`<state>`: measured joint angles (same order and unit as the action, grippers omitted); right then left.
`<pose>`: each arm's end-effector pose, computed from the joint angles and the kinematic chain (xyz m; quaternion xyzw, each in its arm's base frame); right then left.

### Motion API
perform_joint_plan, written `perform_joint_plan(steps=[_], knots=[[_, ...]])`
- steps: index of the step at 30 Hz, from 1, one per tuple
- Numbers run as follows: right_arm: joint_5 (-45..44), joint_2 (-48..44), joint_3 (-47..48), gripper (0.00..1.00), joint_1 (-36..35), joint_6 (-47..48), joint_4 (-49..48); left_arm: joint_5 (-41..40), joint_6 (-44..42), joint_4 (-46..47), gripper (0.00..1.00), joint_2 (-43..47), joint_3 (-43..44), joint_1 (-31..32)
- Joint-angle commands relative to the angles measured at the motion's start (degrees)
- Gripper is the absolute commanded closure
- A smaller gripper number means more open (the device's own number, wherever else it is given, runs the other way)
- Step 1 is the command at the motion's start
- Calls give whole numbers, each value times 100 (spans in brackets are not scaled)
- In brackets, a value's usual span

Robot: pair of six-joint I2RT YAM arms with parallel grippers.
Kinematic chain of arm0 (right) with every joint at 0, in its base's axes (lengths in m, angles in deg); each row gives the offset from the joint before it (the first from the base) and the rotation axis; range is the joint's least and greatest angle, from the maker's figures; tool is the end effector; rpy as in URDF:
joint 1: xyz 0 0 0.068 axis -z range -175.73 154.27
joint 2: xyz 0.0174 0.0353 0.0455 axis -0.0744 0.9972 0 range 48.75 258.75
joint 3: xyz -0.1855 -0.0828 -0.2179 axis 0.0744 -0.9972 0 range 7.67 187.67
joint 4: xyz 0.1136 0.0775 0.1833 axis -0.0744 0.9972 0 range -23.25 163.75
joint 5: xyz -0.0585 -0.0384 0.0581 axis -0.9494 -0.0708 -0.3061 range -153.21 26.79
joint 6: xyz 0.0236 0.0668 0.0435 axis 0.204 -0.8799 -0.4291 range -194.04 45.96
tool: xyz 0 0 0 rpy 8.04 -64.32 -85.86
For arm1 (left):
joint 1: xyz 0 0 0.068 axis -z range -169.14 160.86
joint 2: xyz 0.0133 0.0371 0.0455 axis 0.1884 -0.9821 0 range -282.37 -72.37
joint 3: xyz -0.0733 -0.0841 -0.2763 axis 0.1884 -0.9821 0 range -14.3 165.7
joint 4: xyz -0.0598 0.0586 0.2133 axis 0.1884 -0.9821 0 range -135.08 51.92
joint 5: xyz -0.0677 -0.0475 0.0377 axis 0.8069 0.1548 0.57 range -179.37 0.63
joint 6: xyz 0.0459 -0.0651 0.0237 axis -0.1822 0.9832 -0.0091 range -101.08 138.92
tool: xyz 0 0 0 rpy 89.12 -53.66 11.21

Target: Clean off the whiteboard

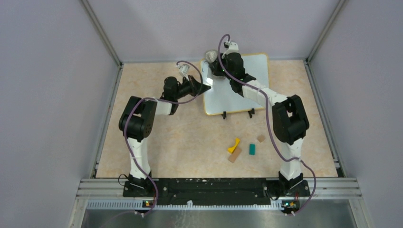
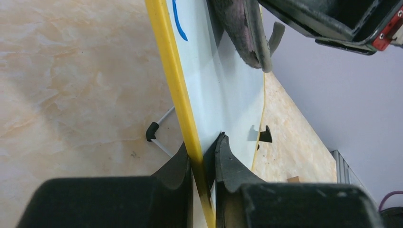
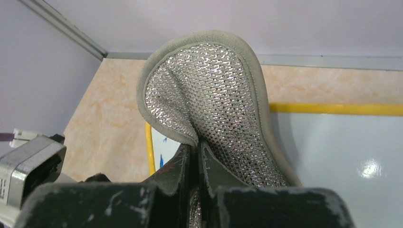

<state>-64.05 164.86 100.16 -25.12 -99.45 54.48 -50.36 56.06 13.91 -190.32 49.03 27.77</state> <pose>0.4431 0.2484 0.3156 -0.0222 0.7732 0.2866 0.5652 0.4238 -0.1765 0.2270 0.1073 0.7116 -0.5109 0.4702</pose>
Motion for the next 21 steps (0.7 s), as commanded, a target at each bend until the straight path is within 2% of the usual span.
perform_joint_plan(steps=[1,14,21], knots=[[-262,541,499,100,-157,332,184,-1075,-2522,-509,100,-28,-84,38],[256,947,1028,100,-573,221,394,-1161,-2628,-557,100,30,-119,50],[224,685,300,100,-586,110,251,-1153,-2625,-544,100,40,-128,50]])
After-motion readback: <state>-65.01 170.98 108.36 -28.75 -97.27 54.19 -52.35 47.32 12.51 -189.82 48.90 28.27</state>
